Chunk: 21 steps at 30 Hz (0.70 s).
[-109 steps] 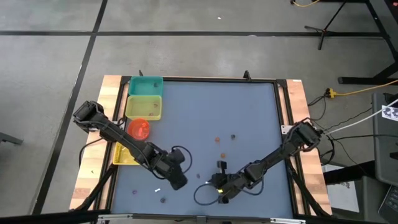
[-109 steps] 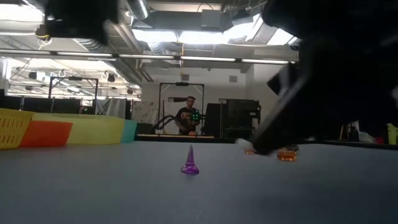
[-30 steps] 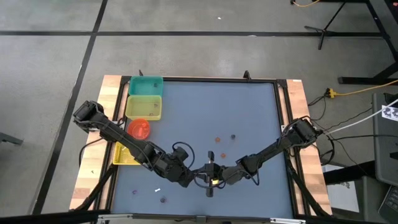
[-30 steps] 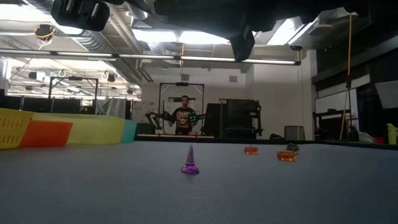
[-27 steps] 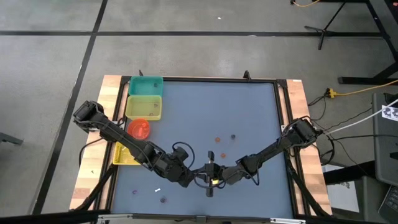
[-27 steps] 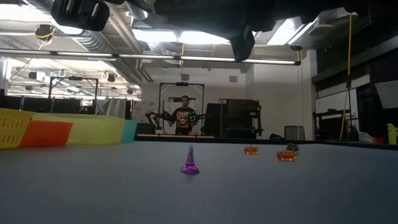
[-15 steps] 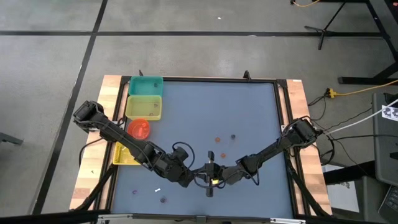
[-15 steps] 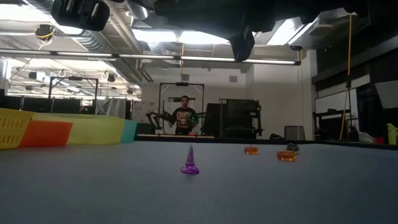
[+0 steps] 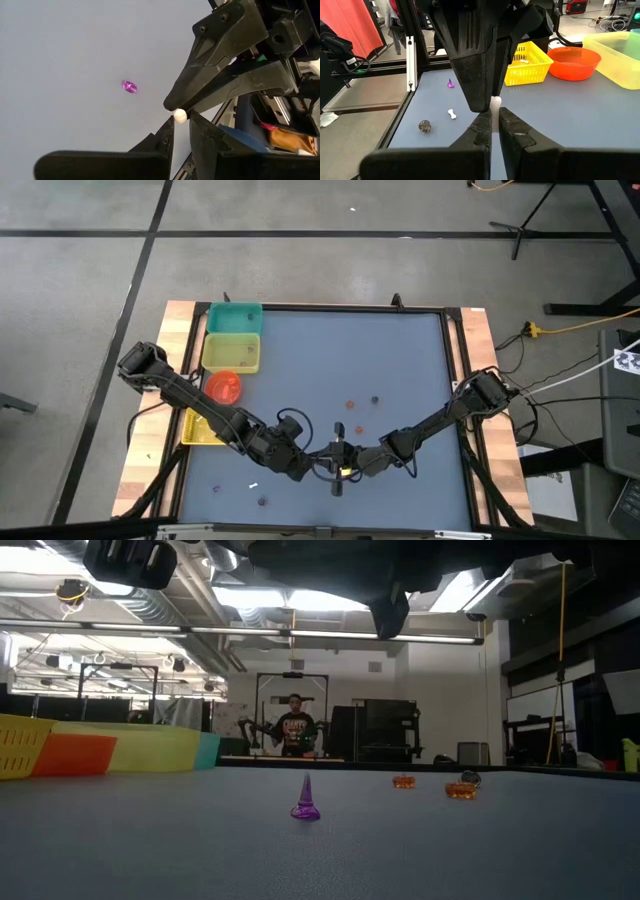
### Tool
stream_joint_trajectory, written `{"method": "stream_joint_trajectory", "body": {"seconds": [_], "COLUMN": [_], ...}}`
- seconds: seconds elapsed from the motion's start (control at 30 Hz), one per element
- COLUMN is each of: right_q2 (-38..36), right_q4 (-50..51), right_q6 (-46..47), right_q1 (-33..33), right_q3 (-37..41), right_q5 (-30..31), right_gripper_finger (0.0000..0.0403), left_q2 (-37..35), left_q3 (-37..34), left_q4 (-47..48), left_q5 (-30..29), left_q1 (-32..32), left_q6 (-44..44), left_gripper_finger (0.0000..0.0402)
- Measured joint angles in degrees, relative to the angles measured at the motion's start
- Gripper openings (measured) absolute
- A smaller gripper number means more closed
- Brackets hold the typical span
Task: Sort Halloween decoration
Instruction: Put the right white bone toy into the yellow basket
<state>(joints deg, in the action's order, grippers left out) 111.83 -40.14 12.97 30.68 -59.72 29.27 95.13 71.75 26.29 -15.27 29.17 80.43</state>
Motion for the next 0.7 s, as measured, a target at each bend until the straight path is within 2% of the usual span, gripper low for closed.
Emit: {"method": "stream_joint_trajectory", "body": {"seconds": [0.43, 0.7], "right_q2": [0.0, 0.0], "right_q4": [-0.1, -0.1], "right_q6": [0.0, 0.0], "right_q1": [0.0, 0.0], "right_q3": [0.0, 0.0], "right_q5": [0.0, -0.2], "right_gripper_finger": [0.0019, 0.0019], "left_q2": [0.0, 0.0], "left_q3": [0.0, 0.0], "left_q4": [0.1, 0.0], "left_q5": [-0.7, -1.4], "left_q1": [0.0, 0.0], "left_q6": [0.0, 0.5], "left_gripper_finger": [0.0086, 0.009]}}
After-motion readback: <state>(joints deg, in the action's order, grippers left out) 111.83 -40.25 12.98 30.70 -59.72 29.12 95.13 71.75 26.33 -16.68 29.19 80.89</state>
